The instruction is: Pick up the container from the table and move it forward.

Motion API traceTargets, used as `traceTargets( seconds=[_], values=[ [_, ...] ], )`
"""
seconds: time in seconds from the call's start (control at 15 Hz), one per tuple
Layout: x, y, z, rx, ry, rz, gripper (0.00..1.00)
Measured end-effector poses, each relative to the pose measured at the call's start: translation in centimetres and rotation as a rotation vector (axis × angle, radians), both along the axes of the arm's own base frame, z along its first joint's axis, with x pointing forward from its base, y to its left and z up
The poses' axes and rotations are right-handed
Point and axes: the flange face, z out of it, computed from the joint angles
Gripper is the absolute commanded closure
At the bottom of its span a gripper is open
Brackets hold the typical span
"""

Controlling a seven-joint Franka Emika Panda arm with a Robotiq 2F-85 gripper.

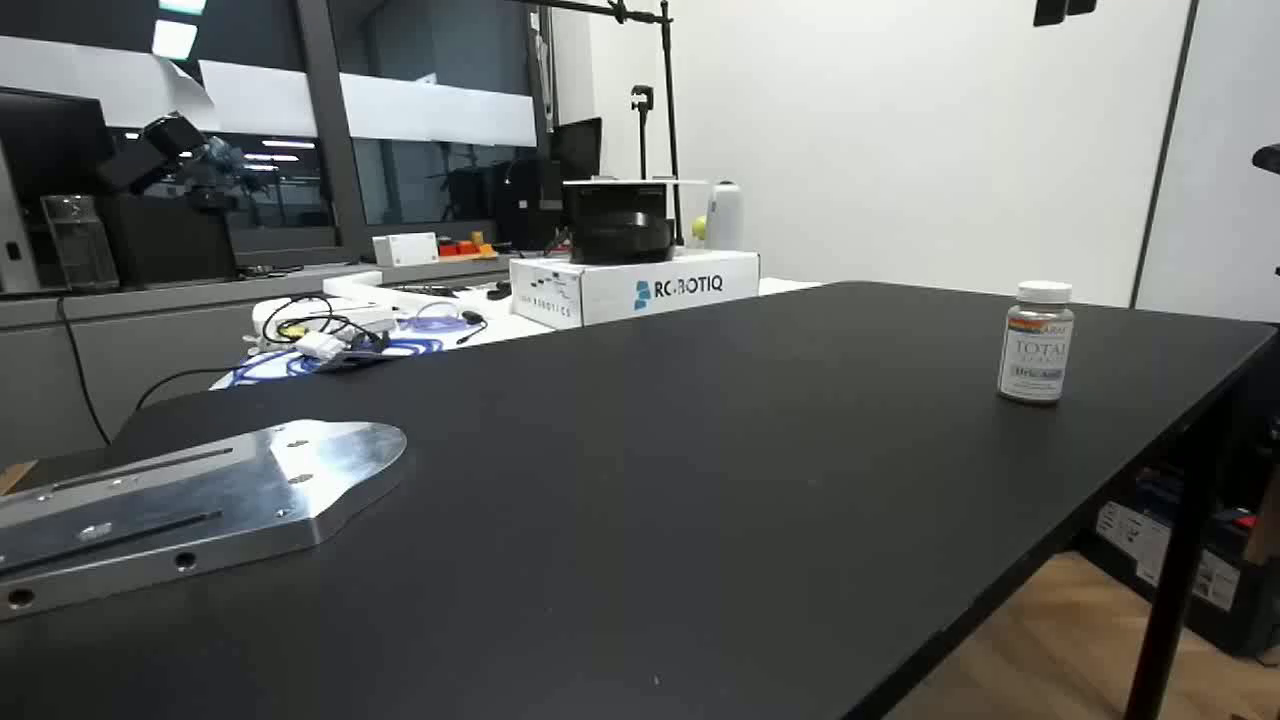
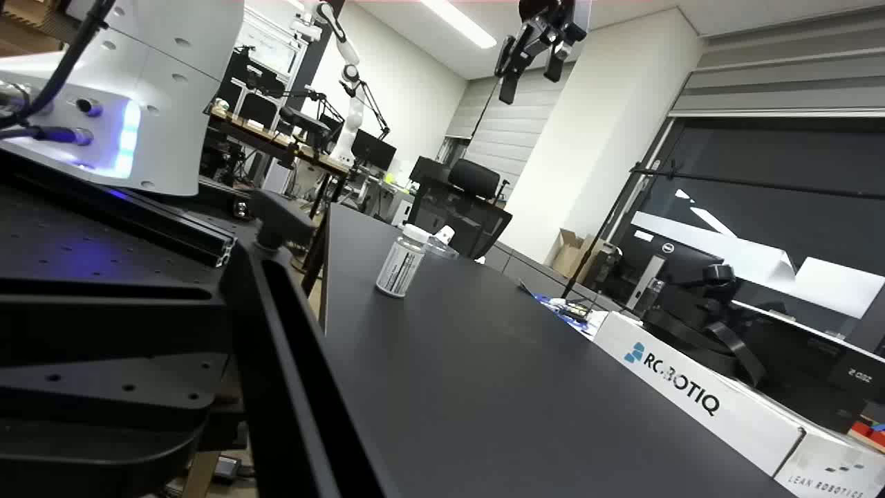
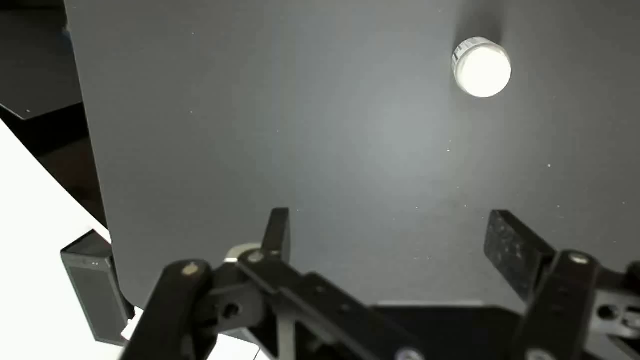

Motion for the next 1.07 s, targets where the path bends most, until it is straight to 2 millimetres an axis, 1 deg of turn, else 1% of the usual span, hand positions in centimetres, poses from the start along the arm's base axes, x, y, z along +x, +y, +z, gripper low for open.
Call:
traceTargets(
  seconds=[0.67,0.8,0.93,1.07],
  values=[
    [0.0,0.0,0.1,0.000,-0.005,0.001,0.00],
    [0.1,0.4,-0.2,0.018,-0.006,0.007,0.00],
    [0.2,1.4,-1.5,0.058,0.004,0.015,0.00],
    [0.0,2.8,-3.9,0.107,0.019,0.028,0.00]
  ],
)
